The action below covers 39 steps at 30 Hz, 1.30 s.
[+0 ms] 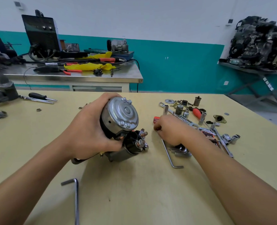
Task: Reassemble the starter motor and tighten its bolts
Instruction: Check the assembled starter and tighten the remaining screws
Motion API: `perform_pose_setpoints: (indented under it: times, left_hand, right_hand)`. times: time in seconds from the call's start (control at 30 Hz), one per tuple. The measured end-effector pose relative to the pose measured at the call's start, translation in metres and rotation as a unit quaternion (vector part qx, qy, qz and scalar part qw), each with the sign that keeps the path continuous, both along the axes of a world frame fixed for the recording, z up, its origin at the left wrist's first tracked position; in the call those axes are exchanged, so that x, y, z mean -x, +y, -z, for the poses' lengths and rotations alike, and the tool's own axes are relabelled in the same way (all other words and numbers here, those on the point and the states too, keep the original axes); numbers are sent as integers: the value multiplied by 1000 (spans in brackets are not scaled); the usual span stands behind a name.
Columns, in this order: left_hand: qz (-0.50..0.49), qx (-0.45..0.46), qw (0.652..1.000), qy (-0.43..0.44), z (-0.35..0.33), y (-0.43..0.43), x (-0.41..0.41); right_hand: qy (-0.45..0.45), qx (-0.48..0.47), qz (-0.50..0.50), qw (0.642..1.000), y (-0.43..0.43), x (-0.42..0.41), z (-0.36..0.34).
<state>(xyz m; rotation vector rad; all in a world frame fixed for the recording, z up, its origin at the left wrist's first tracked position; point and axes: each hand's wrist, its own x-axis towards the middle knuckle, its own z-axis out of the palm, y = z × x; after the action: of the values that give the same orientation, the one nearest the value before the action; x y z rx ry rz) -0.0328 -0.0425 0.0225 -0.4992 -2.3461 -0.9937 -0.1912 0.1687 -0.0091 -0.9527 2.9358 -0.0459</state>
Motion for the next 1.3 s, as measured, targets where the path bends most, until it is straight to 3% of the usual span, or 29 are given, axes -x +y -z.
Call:
perform_pose_setpoints:
  times: [0.33,0.43,0.5,0.57,1.0,1.2,1.3]
  left_hand:
    - [-1,2,1000,-18,0,-2,5]
    - [-1,2,1000,-17,0,-2,5]
    - [-2,3,1000,-15,0,-3,6]
    - [-2,0,1000,-17,0,-3,6]
    - [3,6,1000,-16,-1,-3,6]
    - [-2,7,1000,-18,0,-3,7]
    - [3,-1,1000,-20,0,-2,6]
  right_hand:
    - [28,-2,-3,1000,2,-19,-6]
    - [19,162,-39,986,19,-35,-27]
    - [7,291,-95,952,28,-54,-39]
    - [-9,347,-137,928,30,-70,-43]
    - [0,311,-178,934,26,-86,-42]
    - [1,323,-146,935,22,-91,-42]
    - [20,286,-131,949,18,-91,-39]
